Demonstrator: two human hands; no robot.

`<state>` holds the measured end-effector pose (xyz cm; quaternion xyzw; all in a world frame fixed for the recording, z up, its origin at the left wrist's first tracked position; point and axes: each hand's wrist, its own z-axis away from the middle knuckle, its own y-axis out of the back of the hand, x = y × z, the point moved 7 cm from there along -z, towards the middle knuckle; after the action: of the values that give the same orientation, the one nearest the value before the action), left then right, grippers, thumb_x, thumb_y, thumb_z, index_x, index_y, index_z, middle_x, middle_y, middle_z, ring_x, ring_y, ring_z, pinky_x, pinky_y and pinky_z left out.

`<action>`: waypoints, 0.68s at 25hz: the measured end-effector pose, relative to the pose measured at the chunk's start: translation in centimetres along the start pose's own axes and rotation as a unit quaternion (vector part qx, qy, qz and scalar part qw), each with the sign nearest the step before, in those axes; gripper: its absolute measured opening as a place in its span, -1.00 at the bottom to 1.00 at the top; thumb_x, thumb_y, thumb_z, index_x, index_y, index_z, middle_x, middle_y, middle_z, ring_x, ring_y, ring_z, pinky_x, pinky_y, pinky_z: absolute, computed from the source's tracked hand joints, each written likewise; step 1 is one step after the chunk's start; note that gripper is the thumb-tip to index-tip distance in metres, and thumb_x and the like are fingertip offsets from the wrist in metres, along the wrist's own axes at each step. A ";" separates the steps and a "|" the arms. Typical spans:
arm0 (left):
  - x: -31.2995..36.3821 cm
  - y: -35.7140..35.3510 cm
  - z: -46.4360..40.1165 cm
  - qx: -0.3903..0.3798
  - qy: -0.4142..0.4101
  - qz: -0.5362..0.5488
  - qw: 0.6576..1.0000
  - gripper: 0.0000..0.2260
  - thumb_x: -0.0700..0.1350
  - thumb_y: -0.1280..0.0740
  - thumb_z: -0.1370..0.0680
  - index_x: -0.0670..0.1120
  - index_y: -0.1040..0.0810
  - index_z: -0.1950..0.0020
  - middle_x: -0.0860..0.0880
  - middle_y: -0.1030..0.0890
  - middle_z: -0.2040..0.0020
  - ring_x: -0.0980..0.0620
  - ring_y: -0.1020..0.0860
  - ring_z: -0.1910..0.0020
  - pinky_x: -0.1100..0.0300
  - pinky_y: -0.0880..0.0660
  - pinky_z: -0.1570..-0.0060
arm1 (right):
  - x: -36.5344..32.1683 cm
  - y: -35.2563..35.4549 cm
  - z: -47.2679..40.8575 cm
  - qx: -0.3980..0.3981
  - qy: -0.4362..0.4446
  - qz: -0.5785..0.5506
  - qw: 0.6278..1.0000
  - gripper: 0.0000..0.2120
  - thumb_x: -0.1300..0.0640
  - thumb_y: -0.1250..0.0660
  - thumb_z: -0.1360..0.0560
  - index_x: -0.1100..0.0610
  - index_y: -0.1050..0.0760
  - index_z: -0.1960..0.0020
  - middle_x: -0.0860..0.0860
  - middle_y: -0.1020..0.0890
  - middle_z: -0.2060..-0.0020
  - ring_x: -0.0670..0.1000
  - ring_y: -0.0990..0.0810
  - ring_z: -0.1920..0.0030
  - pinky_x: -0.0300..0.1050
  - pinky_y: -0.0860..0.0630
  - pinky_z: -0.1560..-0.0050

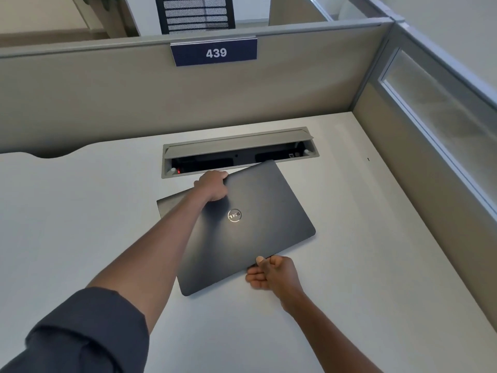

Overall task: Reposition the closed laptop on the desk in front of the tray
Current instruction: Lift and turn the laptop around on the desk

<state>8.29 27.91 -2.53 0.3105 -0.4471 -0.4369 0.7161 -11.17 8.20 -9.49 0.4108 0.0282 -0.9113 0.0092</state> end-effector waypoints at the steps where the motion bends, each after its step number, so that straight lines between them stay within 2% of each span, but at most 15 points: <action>1: 0.5 -0.3 -0.3 0.007 -0.004 -0.015 1.000 -0.58 -0.33 -0.16 -0.46 -0.12 -0.51 -0.28 -0.17 -0.54 -0.27 -0.23 -0.49 -0.26 -0.05 -0.45 -0.27 | 0.0 0.0 0.0 0.001 -0.005 -0.004 1.000 -0.68 0.14 -0.29 -0.61 0.43 -0.58 0.03 0.25 -0.73 0.23 0.12 -0.75 0.26 -0.09 -0.66 0.30; 4: 1.8 -1.0 -1.4 0.021 -0.017 -0.063 0.998 -0.59 -0.29 -0.18 -0.47 -0.08 -0.49 -0.29 -0.23 -0.50 -0.28 -0.26 -0.48 -0.26 0.03 -0.42 -0.12 | 0.0 -0.2 -0.2 0.006 -0.023 -0.026 0.999 -0.69 0.16 -0.29 -0.61 0.46 -0.56 0.01 0.24 -0.72 0.25 0.08 -0.74 0.33 -0.11 -0.66 0.34; 7: 2.1 -1.7 -2.2 0.022 -0.017 -0.087 0.996 -0.53 -0.26 -0.20 -0.49 -0.05 -0.45 -0.40 -0.25 -0.46 -0.33 -0.27 -0.47 -0.29 0.02 -0.42 -0.18 | 0.1 -0.3 -0.4 0.008 -0.041 -0.032 0.999 -0.72 0.19 -0.28 -0.60 0.44 -0.56 -0.02 0.28 -0.72 0.20 0.08 -0.74 0.33 -0.11 -0.66 0.34; 13: 2.0 -3.2 -2.4 0.046 -0.018 -0.078 0.996 -0.49 -0.24 -0.21 -0.49 -0.08 -0.38 -0.45 -0.21 -0.42 -0.29 -0.25 -0.45 -0.23 0.03 -0.37 -0.26 | 0.2 -0.3 -0.5 0.008 -0.047 -0.031 0.998 -0.69 0.15 -0.32 -0.59 0.44 -0.58 0.00 0.27 -0.73 0.21 0.09 -0.73 0.33 -0.12 -0.66 0.34; 15: 2.2 -4.0 -2.2 0.069 -0.020 -0.069 0.995 -0.51 -0.17 -0.21 -0.52 -0.12 -0.34 -0.47 -0.21 -0.40 -0.30 -0.25 -0.41 -0.25 0.01 -0.29 -0.35 | 0.3 -0.2 -0.5 0.006 -0.051 -0.039 0.998 -0.71 0.19 -0.31 -0.59 0.47 -0.56 -0.01 0.24 -0.70 0.28 0.08 -0.71 0.36 -0.11 -0.63 0.34; 17: 2.3 -4.8 -1.8 0.089 -0.028 -0.078 0.993 -0.47 -0.10 -0.19 -0.57 -0.14 -0.24 -0.54 -0.22 -0.36 -0.37 -0.22 -0.33 -0.37 -0.02 -0.14 -0.47 | 0.3 -0.3 -0.5 0.002 -0.053 -0.046 0.998 -0.71 0.21 -0.30 -0.59 0.48 -0.54 -0.02 0.21 -0.67 0.32 0.07 -0.68 0.39 -0.12 -0.62 0.36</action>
<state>8.78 23.93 -6.46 0.3947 -0.4786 -0.4579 0.6368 -10.95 8.51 -10.02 0.3605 0.0450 -0.9311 -0.0318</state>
